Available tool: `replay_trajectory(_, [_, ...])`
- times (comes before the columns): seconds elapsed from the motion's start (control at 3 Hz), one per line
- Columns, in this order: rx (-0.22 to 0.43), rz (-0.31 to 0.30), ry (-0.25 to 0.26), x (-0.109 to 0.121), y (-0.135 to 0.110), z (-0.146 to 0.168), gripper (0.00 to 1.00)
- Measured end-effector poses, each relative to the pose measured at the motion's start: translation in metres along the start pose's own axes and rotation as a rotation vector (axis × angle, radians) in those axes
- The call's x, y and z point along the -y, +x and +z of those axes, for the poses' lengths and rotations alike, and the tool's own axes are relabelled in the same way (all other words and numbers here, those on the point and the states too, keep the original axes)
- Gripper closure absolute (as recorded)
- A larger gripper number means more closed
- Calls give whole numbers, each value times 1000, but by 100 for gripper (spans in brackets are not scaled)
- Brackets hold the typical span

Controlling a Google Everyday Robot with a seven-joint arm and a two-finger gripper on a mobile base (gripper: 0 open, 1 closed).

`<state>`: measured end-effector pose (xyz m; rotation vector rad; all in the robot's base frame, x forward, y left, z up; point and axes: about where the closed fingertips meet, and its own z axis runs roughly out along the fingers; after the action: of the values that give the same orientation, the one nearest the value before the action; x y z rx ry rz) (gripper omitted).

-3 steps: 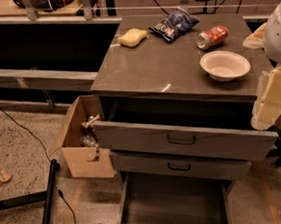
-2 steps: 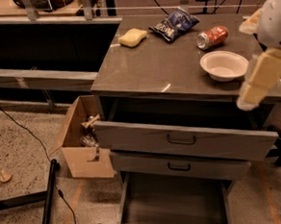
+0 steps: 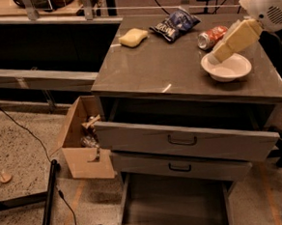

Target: Place blue chip bag into bottom drawer

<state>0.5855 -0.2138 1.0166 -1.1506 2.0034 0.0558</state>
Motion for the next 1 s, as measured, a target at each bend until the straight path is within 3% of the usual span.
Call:
replay_trajectory(0.33, [121,115,49,25,-13,46,0])
replay_trajectory(0.67, [145,192,166,60,-23,84,0])
replay_trajectory(1.0, [151,232,287,95,-24,86,0])
